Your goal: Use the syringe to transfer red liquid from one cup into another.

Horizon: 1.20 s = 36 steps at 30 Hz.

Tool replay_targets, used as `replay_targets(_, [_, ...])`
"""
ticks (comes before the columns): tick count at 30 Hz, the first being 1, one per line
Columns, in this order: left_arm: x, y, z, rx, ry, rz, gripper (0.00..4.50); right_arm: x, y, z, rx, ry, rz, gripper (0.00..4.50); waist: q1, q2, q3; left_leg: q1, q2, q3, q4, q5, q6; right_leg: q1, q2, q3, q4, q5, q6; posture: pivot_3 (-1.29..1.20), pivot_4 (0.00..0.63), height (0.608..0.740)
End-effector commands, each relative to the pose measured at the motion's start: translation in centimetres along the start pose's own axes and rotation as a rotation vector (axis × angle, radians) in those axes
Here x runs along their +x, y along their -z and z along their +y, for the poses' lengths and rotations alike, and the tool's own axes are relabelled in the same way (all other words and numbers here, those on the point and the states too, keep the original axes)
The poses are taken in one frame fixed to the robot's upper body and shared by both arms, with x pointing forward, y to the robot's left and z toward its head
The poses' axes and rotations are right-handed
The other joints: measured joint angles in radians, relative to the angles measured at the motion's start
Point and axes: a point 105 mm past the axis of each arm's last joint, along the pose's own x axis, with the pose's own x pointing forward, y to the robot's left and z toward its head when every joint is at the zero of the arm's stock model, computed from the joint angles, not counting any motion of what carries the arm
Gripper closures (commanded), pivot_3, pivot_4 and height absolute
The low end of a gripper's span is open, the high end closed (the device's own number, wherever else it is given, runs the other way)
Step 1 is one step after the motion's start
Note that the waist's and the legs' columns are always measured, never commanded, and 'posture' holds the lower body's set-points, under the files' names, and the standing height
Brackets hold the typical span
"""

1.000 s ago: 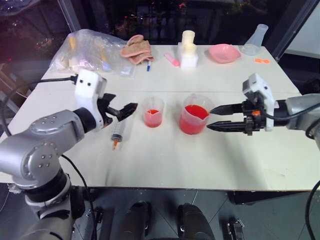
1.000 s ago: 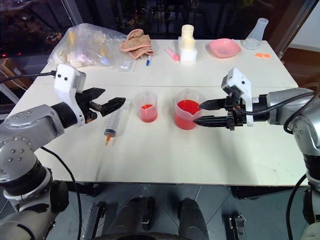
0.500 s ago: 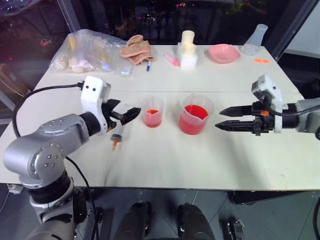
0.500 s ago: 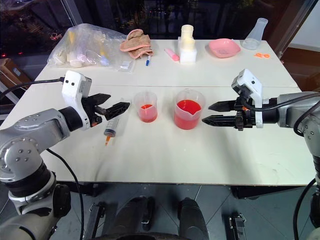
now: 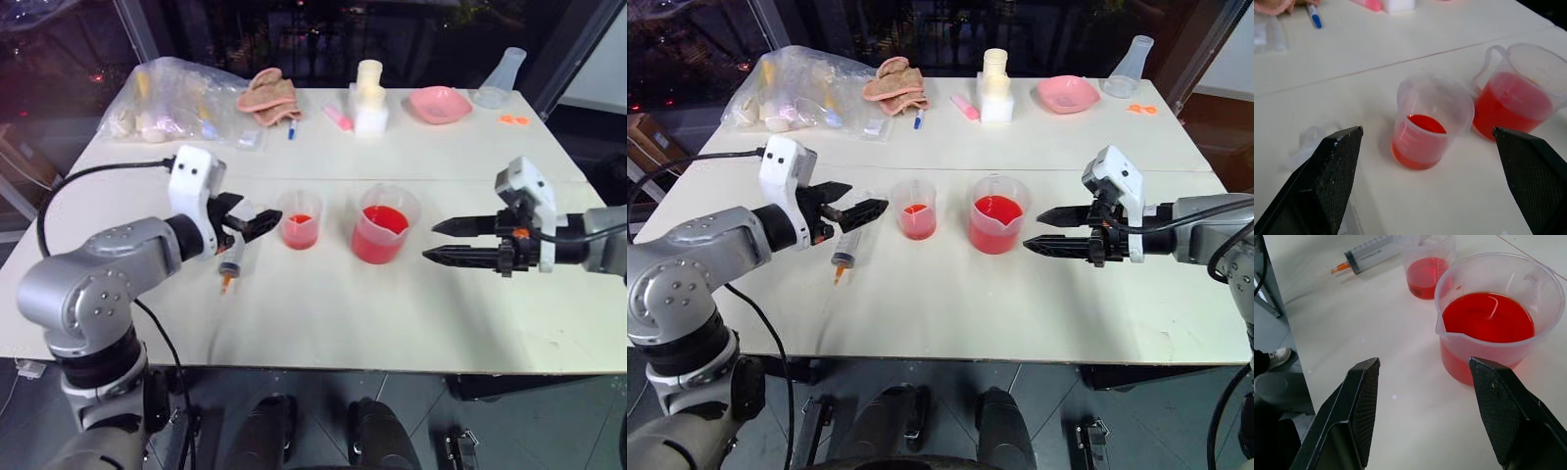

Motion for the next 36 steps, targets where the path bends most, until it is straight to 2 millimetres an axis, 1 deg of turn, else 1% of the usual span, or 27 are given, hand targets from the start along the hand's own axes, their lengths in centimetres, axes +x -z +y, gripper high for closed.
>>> replay_targets(1, [1.0,-3.9,1.6,-0.034,-0.135,-0.054,0.02,-0.2,-1.1,0.2,-0.046,0.005,-0.03,1.51,0.004,-0.001,0.0,0.0,0.0,0.0,0.0,0.0,0.0,0.0,0.0,0.0,0.0,0.0,0.0,0.0,0.15,0.74])
replay_targets(4, [1.9,-6.0,2.5,-0.043,-0.277,-0.032,0.02,-0.1,-1.5,0.3,-0.068,-0.013,-0.026,1.51,0.008,-0.002,0.001,0.0,-0.001,0.0,0.001,0.0,0.0,0.001,0.0,-0.001,-0.001,0.0,0.001,0.0,0.15,0.74])
replay_targets(6, [2.6,-6.4,3.2,-0.062,-0.336,0.0,0.02,-0.2,-2.1,0.2,-0.09,-0.016,-0.027,1.51,-0.003,-0.001,0.001,0.0,-0.001,0.0,0.0,-0.001,0.001,0.001,0.0,-0.001,-0.001,0.0,0.001,0.0,0.15,0.74])
replay_targets(8, [4.0,-5.6,4.4,-0.128,-0.432,0.091,0.02,-0.4,-2.8,-0.2,-0.118,-0.015,-0.026,1.51,-0.003,-0.001,0.001,0.0,-0.001,0.0,-0.001,0.003,-0.005,0.0,0.0,-0.001,-0.001,0.0,0.001,0.0,0.15,0.74])
replay_targets(10, [4.3,-5.2,5.9,-0.158,-0.615,0.162,0.02,-0.4,-3.1,-0.5,-0.139,-0.016,-0.018,1.51,-0.002,-0.002,0.001,0.0,-0.001,0.0,-0.001,0.003,-0.005,-0.001,0.0,-0.001,0.0,0.0,0.001,0.0,0.15,0.74])
replay_targets(11, [4.4,-5.1,6.4,-0.188,-0.681,0.189,0.02,-0.3,-3.2,-0.7,-0.144,-0.019,-0.016,1.51,-0.001,-0.003,0.002,0.0,-0.001,0.0,-0.001,0.003,-0.005,-0.001,0.0,-0.001,0.001,0.0,0.001,0.0,0.15,0.74])
replay_targets(13, [5.0,-5.0,6.6,-0.258,-0.736,0.26,0.02,-0.2,-3.3,-0.8,-0.149,-0.027,-0.014,1.51,-0.001,-0.005,0.003,0.0,-0.001,0.0,-0.001,0.003,-0.005,-0.001,0.0,-0.001,0.001,0.0,0.001,0.0,0.15,0.74])
replay_targets(15, [5.5,-5.7,6.1,-0.314,-0.748,0.292,0.02,-0.1,-3.3,-1.0,-0.152,-0.032,-0.01,1.51,-0.001,-0.007,0.004,0.0,-0.001,0.0,0.0,0.003,-0.005,-0.001,0.0,-0.001,0.001,0.0,0.002,0.0,0.15,0.74])
replay_targets(16, [5.7,-6.4,5.7,-0.334,-0.75,0.306,0.02,-0.1,-3.2,-1.1,-0.156,-0.033,-0.005,1.51,0.0,-0.007,0.004,-0.001,-0.001,0.0,-0.001,0.003,-0.006,-0.002,0.0,-0.002,0.0,0.001,0.002,0.0,0.15,0.74])
replay_targets(17, [6.1,-6.5,5.3,-0.364,-0.753,0.373,0.02,0.0,-3.1,-1.2,-0.16,-0.036,-0.002,1.51,0.001,-0.008,0.005,-0.001,-0.001,0.0,-0.001,0.003,-0.006,-0.002,0.0,-0.002,0.0,0.001,0.002,0.0,0.15,0.74])
replay_targets(19, [6.6,-6.1,4.5,-0.383,-0.759,0.535,0.02,0.2,-3.1,-1.2,-0.166,-0.044,-0.002,1.51,0.002,-0.009,0.005,-0.003,-0.001,0.0,0.0,0.003,-0.006,-0.003,0.0,-0.002,0.0,0.001,0.003,0.0,0.15,0.74])
replay_targets(22, [6.4,-5.9,3.9,-0.407,-0.766,0.628,0.02,0.3,-3.2,-1.2,-0.173,-0.048,-0.006,1.51,0.0,-0.009,0.005,-0.004,-0.002,0.0,0.0,0.003,-0.006,-0.003,-0.001,-0.003,0.0,0.002,0.005,0.0,0.15,0.74])
replay_targets(25, [6.1,-4.8,3.9,-0.448,-0.768,0.715,0.02,0.3,-3.2,-1.2,-0.174,-0.049,-0.008,1.51,-0.004,-0.009,0.005,-0.003,-0.002,0.001,0.0,0.003,-0.006,-0.004,-0.001,-0.002,0.001,0.002,0.005,0.0,0.15,0.74])
replay_targets(27, [5.8,-3.7,4.0,-0.419,-0.747,0.812,0.02,0.2,-3.0,-1.2,-0.174,-0.048,-0.007,1.51,-0.004,-0.009,0.006,-0.004,-0.002,0.001,0.0,0.004,-0.007,-0.006,-0.001,-0.002,0.003,0.002,0.005,0.0,0.15,0.74])
replay_targets(29, [5.5,-3.1,4.1,-0.394,-0.73,0.874,0.02,0.2,-2.9,-1.3,-0.172,-0.045,-0.006,1.51,-0.004,-0.009,0.006,-0.004,-0.001,0.002,0.0,0.004,-0.007,-0.007,-0.001,-0.002,0.004,0.002,0.005,0.0,0.15,0.74])
replay_targets(34, [4.6,-1.8,4.7,-0.374,-0.699,0.958,0.02,0.2,-2.8,-1.2,-0.17,-0.044,-0.009,1.51,0.0,-0.01,0.006,-0.006,-0.002,0.002,0.0,0.004,-0.007,-0.008,-0.002,-0.002,0.004,0.002,0.005,0.0,0.15,0.74])
replay_targets(36, [4.4,-1.6,4.7,-0.365,-0.684,0.975,0.02,0.2,-2.8,-1.1,-0.169,-0.043,-0.01,1.51,0.001,-0.01,0.006,-0.007,-0.002,0.002,0.0,0.004,-0.007,-0.009,-0.002,-0.002,0.004,0.002,0.005,0.0,0.15,0.74])
